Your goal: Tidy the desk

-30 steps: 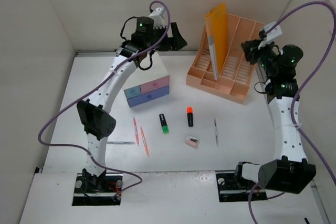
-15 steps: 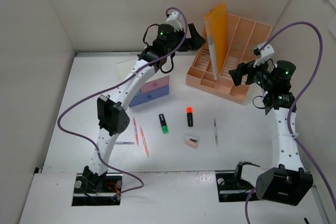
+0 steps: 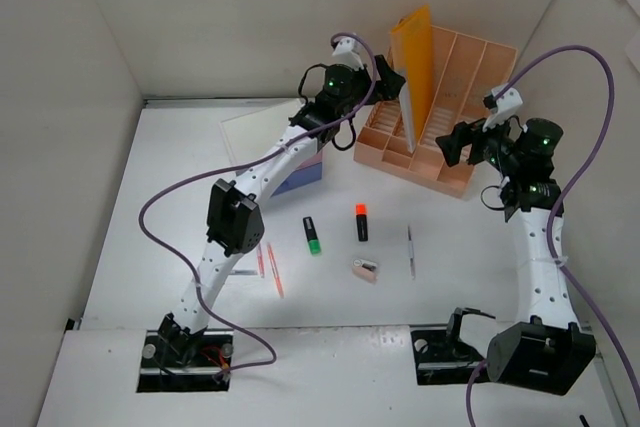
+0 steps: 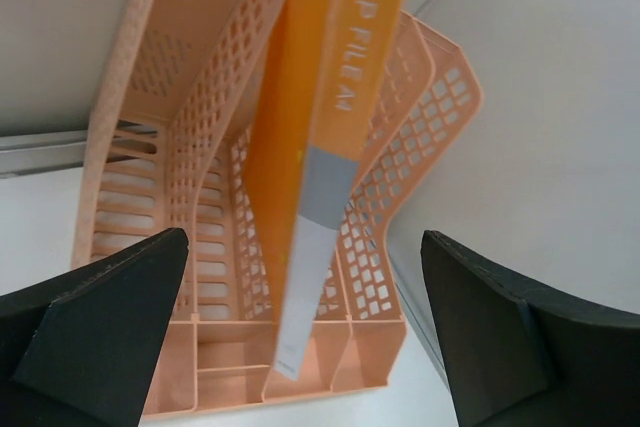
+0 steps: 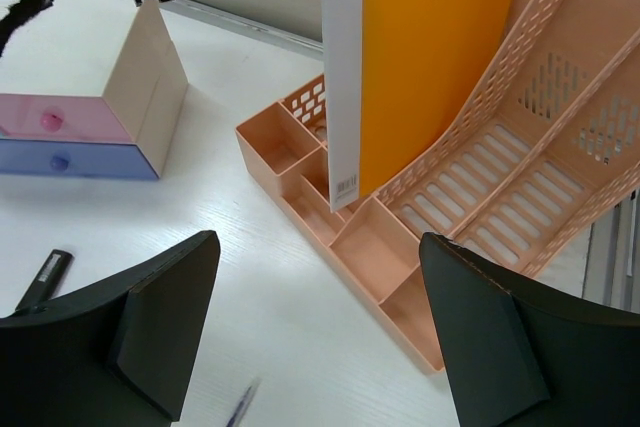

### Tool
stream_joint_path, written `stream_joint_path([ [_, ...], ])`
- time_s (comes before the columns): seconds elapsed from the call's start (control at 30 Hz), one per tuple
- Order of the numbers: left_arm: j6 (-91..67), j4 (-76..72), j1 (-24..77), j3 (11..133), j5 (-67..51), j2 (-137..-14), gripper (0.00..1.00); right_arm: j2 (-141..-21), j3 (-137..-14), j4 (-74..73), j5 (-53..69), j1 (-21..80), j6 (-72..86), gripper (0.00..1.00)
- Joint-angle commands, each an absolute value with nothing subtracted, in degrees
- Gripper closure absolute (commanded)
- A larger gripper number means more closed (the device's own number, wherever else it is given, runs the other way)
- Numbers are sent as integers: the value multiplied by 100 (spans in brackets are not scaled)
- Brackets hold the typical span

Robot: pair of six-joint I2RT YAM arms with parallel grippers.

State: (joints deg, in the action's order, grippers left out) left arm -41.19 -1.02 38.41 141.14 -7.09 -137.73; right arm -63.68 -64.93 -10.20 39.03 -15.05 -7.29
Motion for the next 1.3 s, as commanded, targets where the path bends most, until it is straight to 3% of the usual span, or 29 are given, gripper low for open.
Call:
stream_joint_path([
  [0.0,-4157,-720,3832,14484,-325,-13570,1,-6196,-6513,-659,3841,-1538,-650,21],
  [0.17,-4149,-861,3884,14319,-536,-13413,3,-6152,-6451,-607,3771,-1547,-738,22],
  [0.33,-3701,-1484,3937,11869,-309,-11622,5,-6318,-6705,-527,3989,-1538,-879,28],
  [0.43,-3542,-1880,3937,10304,-36,-10391,6,-6477,-6978,-554,3640,-1030,-1176,31],
  [0.5,-3350,-1934,3937,9398,174,-9568,6,-6617,-7284,-554,3271,-380,-1178,19],
  [0.53,-3314,-1916,3937,9161,193,-9310,6,-6853,-7469,-545,2834,-187,-978,10],
  [0.6,-3139,-1802,3885,8457,263,-8531,6,-7318,-8090,-545,2367,445,-722,9],
  [0.77,-2988,-1363,3937,7112,685,-6919,6,-8312,-9570,-545,-185,1186,963,35],
  [1.03,-3322,-1107,4113,5792,1257,-5458,6,-9017,-10107,-378,-2004,2549,897,17],
  [1.27,-3436,-1029,4219,5476,1309,-5203,6,-9861,-10293,1094,-4191,2953,-587,36],
])
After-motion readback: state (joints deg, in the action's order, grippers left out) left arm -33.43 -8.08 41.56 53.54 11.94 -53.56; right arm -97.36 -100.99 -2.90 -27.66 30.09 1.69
